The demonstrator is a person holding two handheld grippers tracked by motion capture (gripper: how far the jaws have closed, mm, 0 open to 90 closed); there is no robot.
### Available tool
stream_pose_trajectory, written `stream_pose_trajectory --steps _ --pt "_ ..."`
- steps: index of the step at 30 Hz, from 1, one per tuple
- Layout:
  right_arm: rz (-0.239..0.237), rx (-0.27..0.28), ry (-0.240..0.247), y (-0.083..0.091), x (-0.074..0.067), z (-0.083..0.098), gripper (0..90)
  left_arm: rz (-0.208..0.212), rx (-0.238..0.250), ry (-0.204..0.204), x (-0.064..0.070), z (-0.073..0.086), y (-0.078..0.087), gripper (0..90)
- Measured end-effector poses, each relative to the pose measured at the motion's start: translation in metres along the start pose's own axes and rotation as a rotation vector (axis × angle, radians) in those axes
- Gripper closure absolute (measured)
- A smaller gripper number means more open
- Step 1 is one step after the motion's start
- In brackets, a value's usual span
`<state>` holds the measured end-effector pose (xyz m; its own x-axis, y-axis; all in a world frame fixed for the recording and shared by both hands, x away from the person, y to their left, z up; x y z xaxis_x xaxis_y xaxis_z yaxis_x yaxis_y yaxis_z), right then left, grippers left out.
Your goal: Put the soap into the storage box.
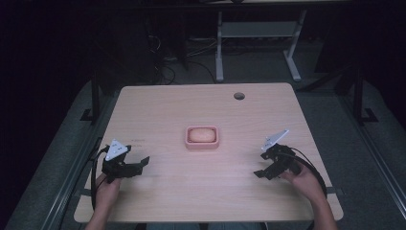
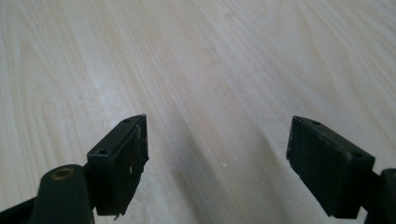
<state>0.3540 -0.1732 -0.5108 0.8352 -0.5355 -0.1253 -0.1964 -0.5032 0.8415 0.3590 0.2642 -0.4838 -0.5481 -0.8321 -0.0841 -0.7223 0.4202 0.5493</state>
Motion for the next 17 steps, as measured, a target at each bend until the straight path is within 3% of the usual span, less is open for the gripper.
stream_pose_trajectory --steps 4,11,17 --pt "0.027 0.022 -0.001 0.003 -0.006 0.008 20.3 0.004 -0.004 -0.004 0.001 0.001 -0.001 14.2" --pt "0.044 0.071 -0.042 0.01 -0.015 0.025 19.9 0.031 -0.021 -0.017 0.006 0.0 -0.004 14.2" --pt "0.089 0.142 -0.078 0.019 -0.025 0.034 17.8 0.055 -0.023 0.002 0.012 -0.005 -0.006 14.2"
Point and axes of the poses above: each handheld gripper's, and its own axes: y roughly backward along the jaws, z roughly out of its underside, x roughly to its right, the point moved 8 cm from there along -y, roughly forward along the jaws, and after that the axes turned 3 degrees about -y, right-handed, at the moved point
